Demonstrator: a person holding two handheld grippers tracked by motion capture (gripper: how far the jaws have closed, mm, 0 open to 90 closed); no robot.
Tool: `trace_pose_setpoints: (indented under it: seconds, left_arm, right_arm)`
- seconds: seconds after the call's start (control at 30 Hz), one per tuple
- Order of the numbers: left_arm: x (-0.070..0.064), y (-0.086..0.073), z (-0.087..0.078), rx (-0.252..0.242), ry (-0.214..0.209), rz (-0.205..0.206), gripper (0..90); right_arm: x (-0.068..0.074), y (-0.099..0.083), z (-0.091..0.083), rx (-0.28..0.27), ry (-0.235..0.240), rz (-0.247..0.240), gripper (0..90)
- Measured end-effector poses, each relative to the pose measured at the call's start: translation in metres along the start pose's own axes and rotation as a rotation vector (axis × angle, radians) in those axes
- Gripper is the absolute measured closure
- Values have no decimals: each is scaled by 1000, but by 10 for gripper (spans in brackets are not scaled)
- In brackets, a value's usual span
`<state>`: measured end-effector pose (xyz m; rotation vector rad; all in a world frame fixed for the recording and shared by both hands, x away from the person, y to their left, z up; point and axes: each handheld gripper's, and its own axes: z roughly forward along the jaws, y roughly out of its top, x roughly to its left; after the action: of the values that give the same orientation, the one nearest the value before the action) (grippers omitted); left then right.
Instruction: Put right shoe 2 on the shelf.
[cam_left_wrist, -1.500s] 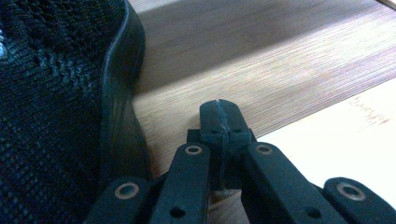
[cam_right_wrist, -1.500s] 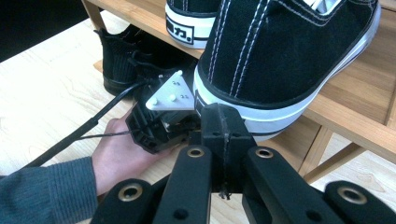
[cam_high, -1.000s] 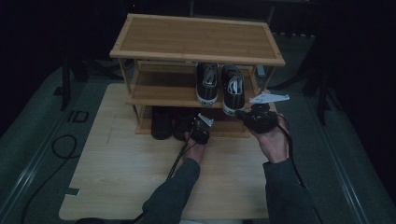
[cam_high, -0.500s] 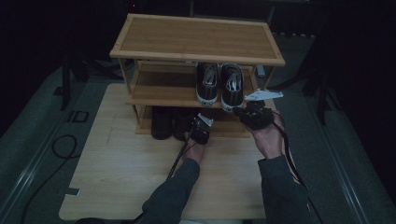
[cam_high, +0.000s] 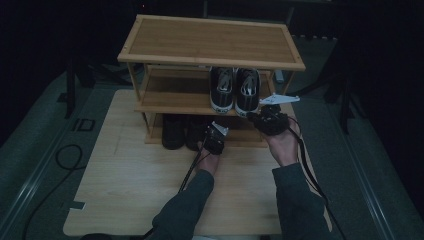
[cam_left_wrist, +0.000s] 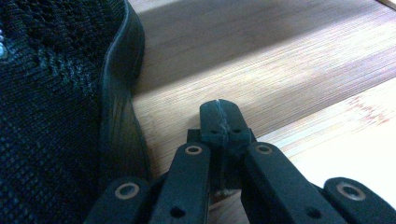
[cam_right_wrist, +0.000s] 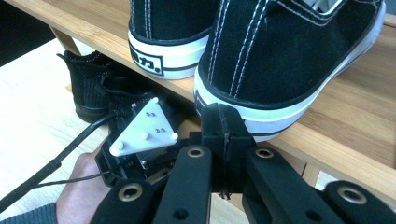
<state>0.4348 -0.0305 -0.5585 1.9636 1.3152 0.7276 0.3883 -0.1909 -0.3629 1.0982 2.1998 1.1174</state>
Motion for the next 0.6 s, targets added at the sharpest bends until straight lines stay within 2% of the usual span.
trace_pose_setpoints:
  seconds: [0.17,0.6]
  left_arm:
    - [1,0,0,-1,-4,-6,900]
    - [0,0,0,-1,-2,-4,900]
  right_arm:
    - [1,2,6,9,-8,-8,900]
    - [-2,4,10,14,32,-10,900]
